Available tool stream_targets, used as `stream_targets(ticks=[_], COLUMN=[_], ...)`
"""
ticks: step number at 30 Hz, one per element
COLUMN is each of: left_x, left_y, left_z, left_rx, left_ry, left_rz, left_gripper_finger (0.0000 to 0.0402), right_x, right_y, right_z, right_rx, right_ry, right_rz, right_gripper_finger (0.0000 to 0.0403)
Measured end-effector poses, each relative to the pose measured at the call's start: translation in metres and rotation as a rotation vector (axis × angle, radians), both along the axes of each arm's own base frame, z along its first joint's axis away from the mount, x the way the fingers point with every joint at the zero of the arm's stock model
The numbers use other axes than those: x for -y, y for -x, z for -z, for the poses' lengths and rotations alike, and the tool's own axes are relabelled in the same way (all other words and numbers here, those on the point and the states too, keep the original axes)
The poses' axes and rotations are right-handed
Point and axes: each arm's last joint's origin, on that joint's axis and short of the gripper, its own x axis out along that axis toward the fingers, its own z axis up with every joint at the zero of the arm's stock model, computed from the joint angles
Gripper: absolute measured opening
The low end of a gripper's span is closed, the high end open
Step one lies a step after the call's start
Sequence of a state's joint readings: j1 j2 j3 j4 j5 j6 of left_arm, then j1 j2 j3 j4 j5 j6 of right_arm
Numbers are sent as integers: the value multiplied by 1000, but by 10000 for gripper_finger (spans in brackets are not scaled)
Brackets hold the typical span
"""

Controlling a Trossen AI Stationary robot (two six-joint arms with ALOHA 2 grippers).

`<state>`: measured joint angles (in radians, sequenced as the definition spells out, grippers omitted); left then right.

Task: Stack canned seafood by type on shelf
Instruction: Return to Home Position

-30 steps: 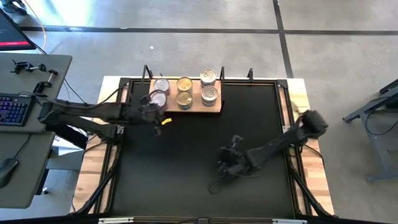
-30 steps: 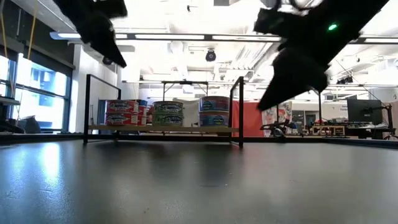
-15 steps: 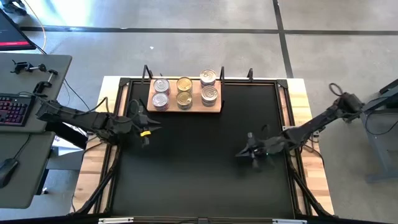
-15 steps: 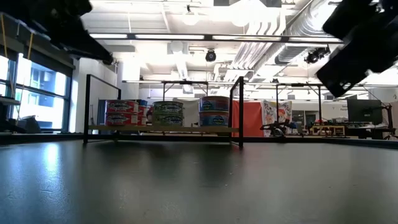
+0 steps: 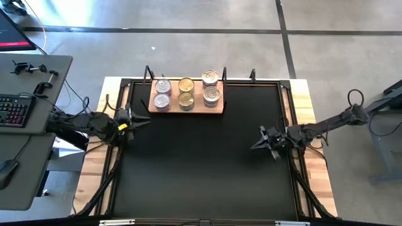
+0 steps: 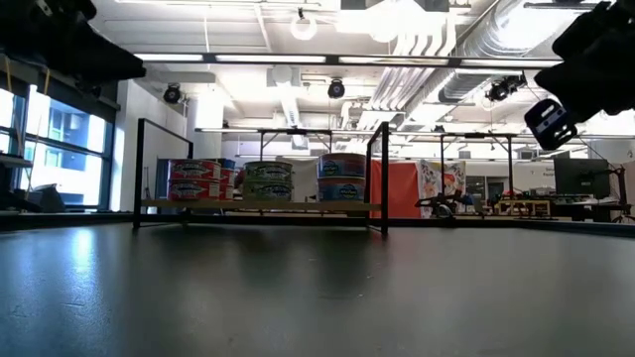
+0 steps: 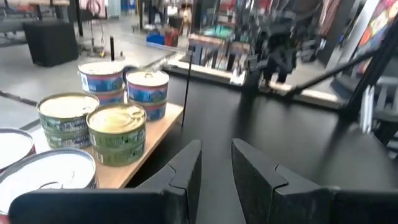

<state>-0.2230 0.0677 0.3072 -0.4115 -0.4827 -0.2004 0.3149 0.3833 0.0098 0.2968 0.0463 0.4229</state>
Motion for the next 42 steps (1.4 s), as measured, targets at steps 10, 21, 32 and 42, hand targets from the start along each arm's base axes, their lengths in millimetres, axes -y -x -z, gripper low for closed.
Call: stream_targets(ticks=[10, 21, 32, 42], left_x=[-2, 1, 10, 8], left_y=[7, -3, -22, -23], left_z=[-4, 9, 49, 53], left_rx=[62, 108, 216, 169], left_ry=[-6, -14, -61, -113], left_rz=[-7, 39, 238, 308], left_gripper_finger=[78, 78, 76, 55], right_x=[19, 32, 30, 31], right_y=[14, 19, 20, 19], right_z=[-3, -8, -10, -10], right_rx=[73, 142, 167, 170], right_ry=[128, 171, 149, 167], right_rz=[98, 147, 38, 47], right_gripper_finger=[0, 0, 0, 0])
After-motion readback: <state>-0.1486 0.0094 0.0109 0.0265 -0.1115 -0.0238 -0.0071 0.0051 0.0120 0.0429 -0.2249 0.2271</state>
